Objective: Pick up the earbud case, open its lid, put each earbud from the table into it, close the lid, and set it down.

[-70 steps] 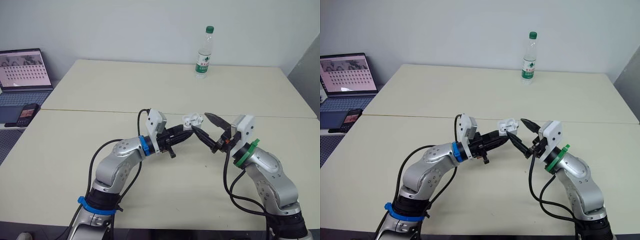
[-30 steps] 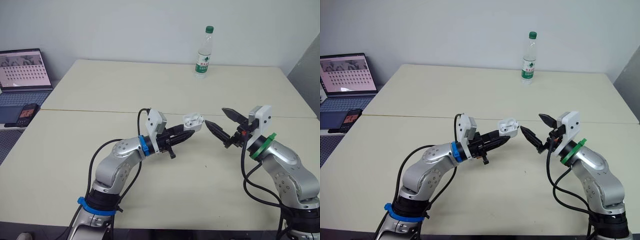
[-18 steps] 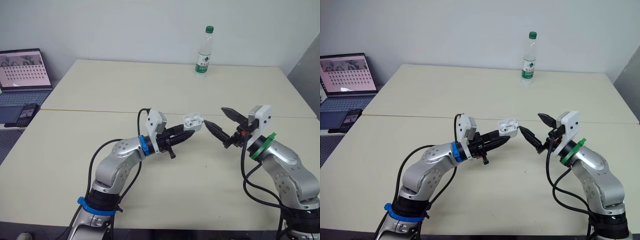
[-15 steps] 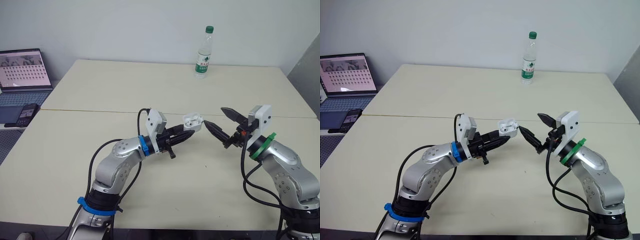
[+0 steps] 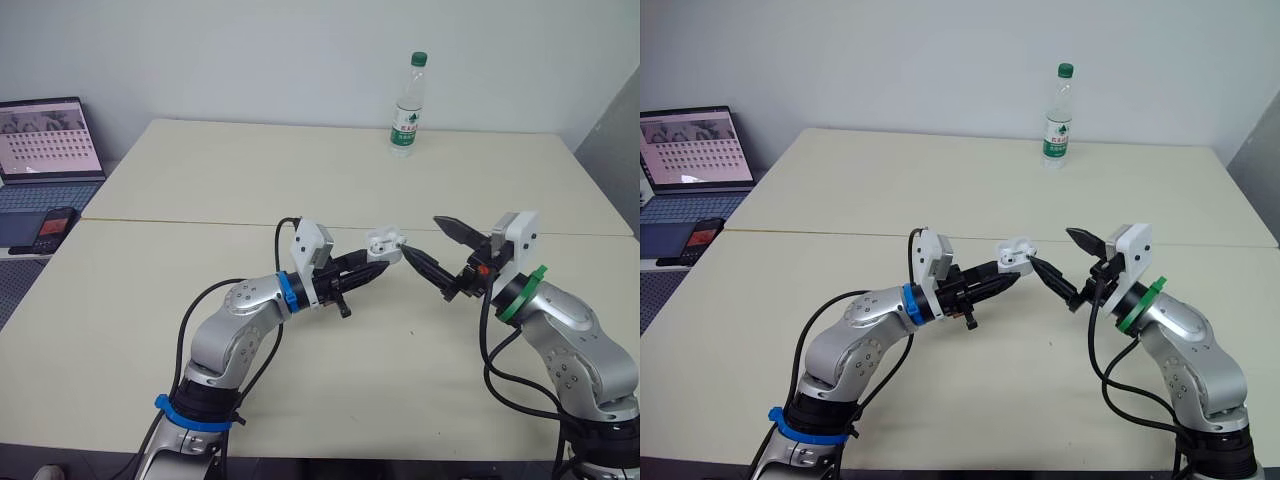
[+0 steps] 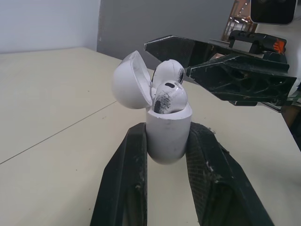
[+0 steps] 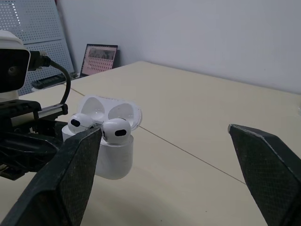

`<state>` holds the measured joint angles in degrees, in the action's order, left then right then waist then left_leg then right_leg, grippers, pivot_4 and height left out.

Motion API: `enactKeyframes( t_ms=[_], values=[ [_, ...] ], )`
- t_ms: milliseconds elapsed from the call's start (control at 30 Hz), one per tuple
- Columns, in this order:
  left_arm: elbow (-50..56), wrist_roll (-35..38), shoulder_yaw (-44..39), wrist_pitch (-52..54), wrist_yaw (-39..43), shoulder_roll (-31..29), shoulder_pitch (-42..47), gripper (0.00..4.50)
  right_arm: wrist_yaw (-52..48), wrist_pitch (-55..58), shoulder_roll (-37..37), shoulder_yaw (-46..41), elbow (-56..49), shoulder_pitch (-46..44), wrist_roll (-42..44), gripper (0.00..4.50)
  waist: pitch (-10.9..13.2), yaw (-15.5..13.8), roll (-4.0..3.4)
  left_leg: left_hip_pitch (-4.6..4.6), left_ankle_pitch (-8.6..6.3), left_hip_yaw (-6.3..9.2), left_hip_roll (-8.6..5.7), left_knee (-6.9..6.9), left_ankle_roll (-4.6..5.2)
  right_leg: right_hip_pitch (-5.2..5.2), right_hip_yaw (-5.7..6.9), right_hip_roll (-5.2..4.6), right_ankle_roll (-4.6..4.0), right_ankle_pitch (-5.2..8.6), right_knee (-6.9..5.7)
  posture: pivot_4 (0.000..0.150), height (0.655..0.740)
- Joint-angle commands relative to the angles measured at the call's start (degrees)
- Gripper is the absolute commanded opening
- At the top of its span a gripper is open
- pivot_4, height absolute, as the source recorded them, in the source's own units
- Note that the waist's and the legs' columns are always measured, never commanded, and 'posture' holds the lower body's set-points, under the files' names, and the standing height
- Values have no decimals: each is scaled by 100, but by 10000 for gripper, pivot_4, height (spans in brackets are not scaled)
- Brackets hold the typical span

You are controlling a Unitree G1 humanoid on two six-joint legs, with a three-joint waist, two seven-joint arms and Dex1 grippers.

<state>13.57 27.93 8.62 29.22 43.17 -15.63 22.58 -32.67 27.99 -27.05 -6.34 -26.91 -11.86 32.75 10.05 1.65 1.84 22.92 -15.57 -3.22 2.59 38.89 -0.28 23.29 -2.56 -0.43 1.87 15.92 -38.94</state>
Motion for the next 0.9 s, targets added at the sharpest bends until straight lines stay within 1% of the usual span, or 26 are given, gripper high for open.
enactKeyframes(
  t_ms=[33,333,500,900],
  values=[
    [209,22,40,-96,15,29,30,7760,-20,-36,-79,-8,-268,-17,8,44735,0,0,0,0,0,0,0,0,0,0,0,0,0,0,0,1500,7362],
    [192,13,39,-113,19,35,24,7760,-24,-76,-119,-35,-197,-13,11,44735,0,0,0,0,0,0,0,0,0,0,0,0,0,0,0,1500,7362],
    [183,11,42,-120,18,45,24,7760,-131,-65,-148,-81,-251,53,151,44735,0,0,0,0,0,1,0,0,0,0,0,0,0,0,0,1500,7362],
    [144,-13,55,-151,41,58,43,7760,-110,-85,-179,-285,-54,29,92,44735,0,0,0,0,0,1,0,0,0,0,-1,0,0,0,1,1500,7362]
  ],
)
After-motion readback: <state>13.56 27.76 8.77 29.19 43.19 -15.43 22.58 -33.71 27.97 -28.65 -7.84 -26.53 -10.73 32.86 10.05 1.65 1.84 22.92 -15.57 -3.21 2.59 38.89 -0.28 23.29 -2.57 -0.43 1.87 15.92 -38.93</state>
